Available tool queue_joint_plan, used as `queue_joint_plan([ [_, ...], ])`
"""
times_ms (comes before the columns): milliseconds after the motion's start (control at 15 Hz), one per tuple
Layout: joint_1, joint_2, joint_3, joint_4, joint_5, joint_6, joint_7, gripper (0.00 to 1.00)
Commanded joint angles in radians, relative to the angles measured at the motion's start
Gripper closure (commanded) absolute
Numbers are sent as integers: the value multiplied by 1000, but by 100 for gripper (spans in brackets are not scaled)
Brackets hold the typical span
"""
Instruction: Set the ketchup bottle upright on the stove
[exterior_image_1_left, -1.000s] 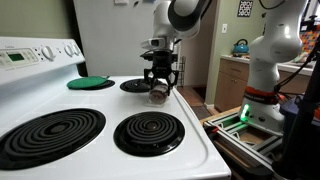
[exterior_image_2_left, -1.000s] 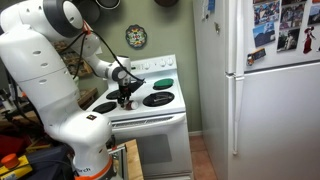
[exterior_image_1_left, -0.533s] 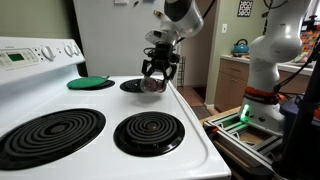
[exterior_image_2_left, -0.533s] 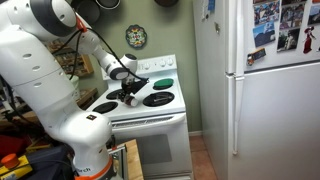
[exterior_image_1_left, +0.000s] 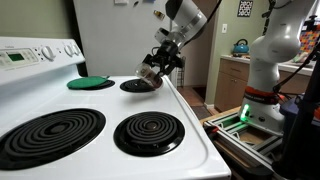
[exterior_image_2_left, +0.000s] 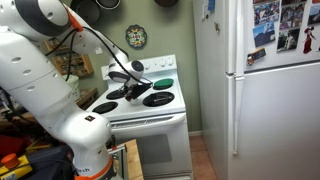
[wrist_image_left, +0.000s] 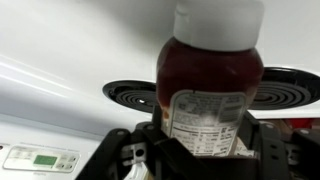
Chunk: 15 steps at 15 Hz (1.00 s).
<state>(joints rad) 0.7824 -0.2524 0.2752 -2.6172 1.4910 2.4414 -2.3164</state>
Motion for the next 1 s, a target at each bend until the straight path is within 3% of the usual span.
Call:
queue_joint_plan([
  [0,-67,-57,39,-62,165,-53,-104,55],
  [67,-86,-15,64,-18,98,-37,-58,55],
  [133,-100,-16,73,-24,106,-38,-65,30],
  [400,-121,-12,96,-20,106,-36,-65,30],
  [467,-121,-12,97,-20,106,-36,-65,55],
  [933,-192,-20,94,-63,388,-302,-226,55],
])
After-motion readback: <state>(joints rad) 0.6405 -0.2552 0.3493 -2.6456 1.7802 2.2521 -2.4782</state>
